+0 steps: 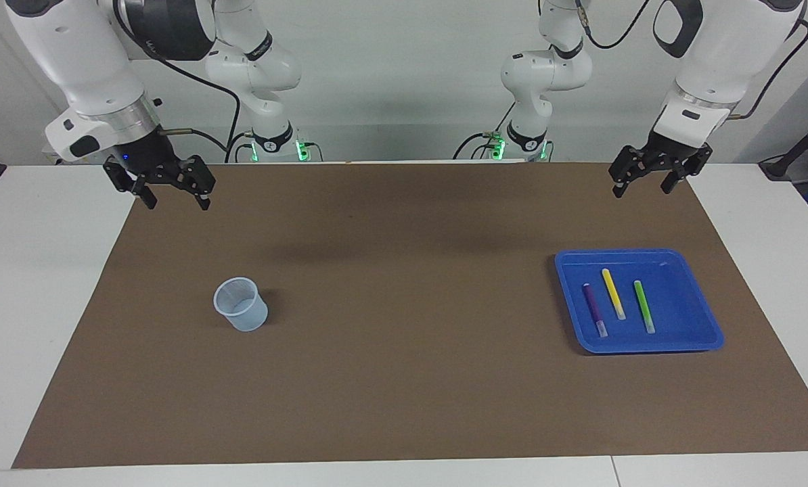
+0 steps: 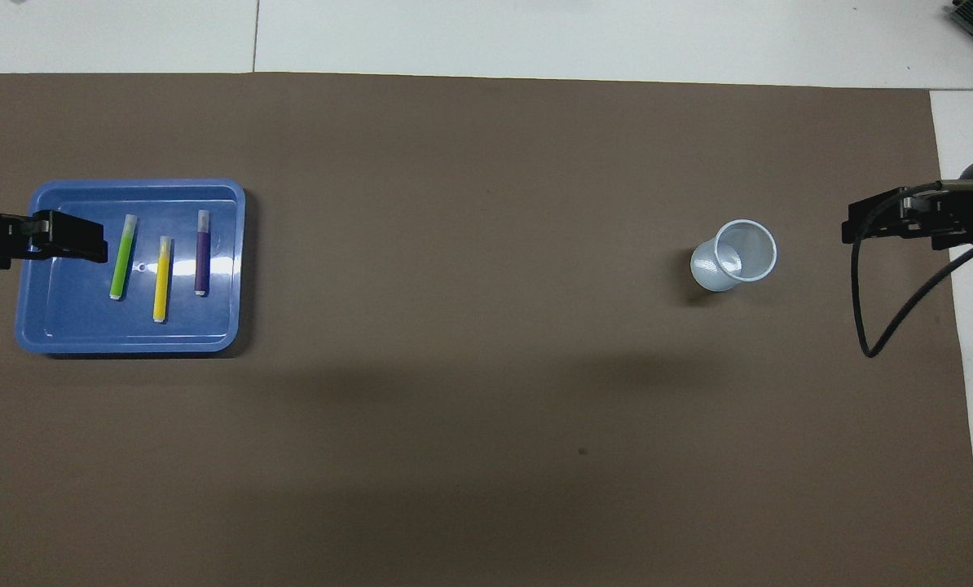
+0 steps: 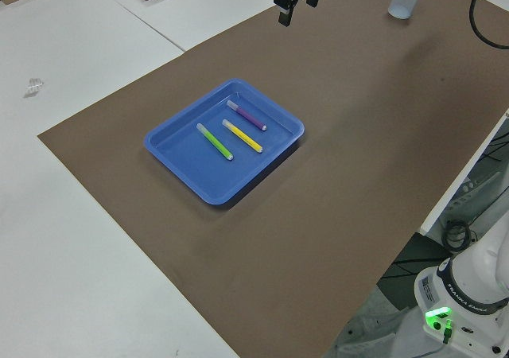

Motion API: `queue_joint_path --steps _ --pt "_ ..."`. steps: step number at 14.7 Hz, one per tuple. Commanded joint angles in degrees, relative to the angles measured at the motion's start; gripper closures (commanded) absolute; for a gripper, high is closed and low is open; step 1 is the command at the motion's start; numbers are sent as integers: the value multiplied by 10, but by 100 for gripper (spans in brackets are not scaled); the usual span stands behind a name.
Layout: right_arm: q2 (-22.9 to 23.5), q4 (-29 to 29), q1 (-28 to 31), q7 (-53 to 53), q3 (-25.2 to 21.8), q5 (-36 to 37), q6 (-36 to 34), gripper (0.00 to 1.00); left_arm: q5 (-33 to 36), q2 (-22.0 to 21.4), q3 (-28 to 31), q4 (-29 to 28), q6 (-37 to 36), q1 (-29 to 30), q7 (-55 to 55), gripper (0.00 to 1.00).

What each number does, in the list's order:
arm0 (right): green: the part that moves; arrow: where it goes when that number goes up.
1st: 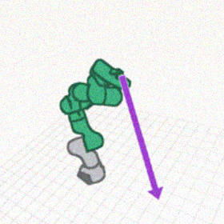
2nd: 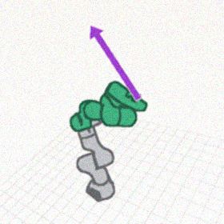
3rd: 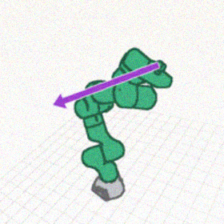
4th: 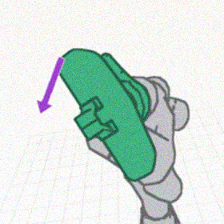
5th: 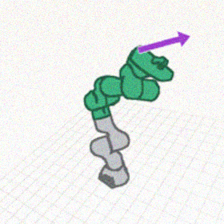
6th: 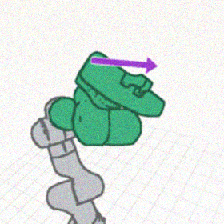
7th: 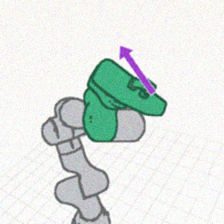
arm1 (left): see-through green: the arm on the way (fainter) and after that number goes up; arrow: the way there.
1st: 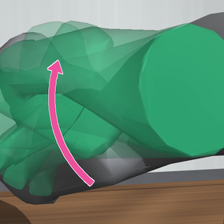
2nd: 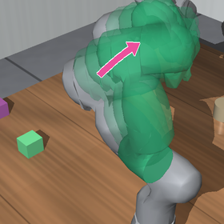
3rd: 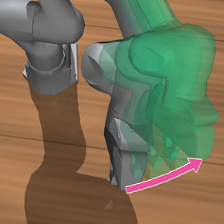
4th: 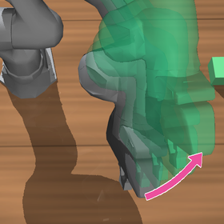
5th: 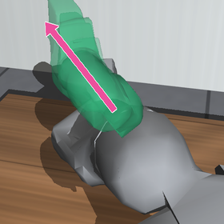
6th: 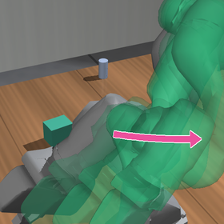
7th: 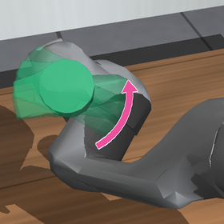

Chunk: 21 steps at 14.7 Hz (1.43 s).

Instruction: Transfer and insert pens with both arms

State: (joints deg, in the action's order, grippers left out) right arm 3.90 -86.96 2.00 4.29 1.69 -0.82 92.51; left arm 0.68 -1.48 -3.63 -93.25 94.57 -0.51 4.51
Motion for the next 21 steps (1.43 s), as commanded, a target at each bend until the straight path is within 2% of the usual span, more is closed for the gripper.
queue_joint_path --steps 1,10,13,16,21 --pt "11 18 7 -9 6 6 -11 0 5 -8 2 1 -10 -3 -6 0" --pt "5 7 13 -11 3 9 0 0 5 -10 3 2 -10 -3 -6 0" --pt "-11 -36 9 -43 4 12 50 0 6 -15 3 -1 -11 -4 -6 0" --pt "-14 -42 9 -69 4 10 54 0 6 -15 2 -3 -11 -4 -6 0" --pt "-13 -35 16 -75 0 -54 17 0 6 -19 3 -6 -11 0 -2 0"
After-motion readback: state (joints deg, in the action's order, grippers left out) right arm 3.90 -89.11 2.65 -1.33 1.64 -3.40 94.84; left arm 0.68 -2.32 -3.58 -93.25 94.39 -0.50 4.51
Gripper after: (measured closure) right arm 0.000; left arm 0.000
